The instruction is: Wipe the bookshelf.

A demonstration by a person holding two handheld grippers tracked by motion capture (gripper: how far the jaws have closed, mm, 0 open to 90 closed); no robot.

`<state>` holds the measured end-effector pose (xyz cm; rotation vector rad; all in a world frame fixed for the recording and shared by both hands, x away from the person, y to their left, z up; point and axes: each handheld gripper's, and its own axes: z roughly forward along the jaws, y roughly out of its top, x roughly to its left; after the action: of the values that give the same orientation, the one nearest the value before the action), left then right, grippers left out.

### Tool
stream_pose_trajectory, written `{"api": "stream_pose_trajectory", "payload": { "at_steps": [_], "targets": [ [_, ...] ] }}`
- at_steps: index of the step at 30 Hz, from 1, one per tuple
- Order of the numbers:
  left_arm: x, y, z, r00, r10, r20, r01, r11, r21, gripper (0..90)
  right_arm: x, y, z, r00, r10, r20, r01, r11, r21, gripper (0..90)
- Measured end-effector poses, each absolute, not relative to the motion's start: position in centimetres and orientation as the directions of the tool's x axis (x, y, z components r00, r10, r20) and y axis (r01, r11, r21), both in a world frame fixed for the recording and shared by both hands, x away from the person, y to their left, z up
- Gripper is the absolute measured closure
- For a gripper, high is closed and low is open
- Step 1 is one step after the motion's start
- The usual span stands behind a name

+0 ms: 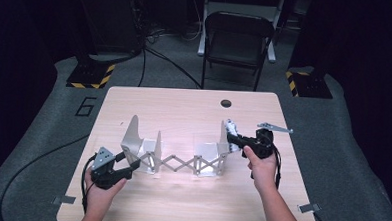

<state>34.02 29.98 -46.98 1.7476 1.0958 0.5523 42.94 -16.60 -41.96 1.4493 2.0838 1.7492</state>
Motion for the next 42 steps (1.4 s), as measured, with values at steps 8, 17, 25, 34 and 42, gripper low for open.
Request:
{"api": "stream_pose_trajectory", "payload": {
  "at_steps": [8,17,25,34,42],
  "targets": [
    [34.0,30.0,-47.0,0.498,0.861,-0.106,0.425,-0.135,0.895,35.5,44.4,-15.8,-45.7,-0.510,0.675,0.533,0.692,-0.045,0.720,76.1],
    [34.0,30.1,-47.0,0.499,0.860,-0.106,0.422,-0.135,0.896,35.5,44.0,-16.1,-43.4,-0.534,0.643,0.549,0.655,-0.095,0.749,76.1],
    [33.7,30.3,-46.5,0.486,0.869,-0.093,0.398,-0.125,0.909,35.4,42.5,-16.6,-43.3,-0.558,0.630,0.540,0.631,-0.101,0.769,76.0],
    [34.4,30.4,-46.6,0.502,0.859,-0.106,0.406,-0.126,0.905,27.4,39.0,-17.2,-48.3,-0.506,0.647,0.570,0.706,-0.069,0.705,76.0],
    [34.6,30.5,-46.7,0.522,0.843,-0.130,0.406,-0.111,0.907,29.7,35.6,-17.4,-47.6,-0.541,0.639,0.546,0.670,-0.065,0.739,75.8]
  ]
}}
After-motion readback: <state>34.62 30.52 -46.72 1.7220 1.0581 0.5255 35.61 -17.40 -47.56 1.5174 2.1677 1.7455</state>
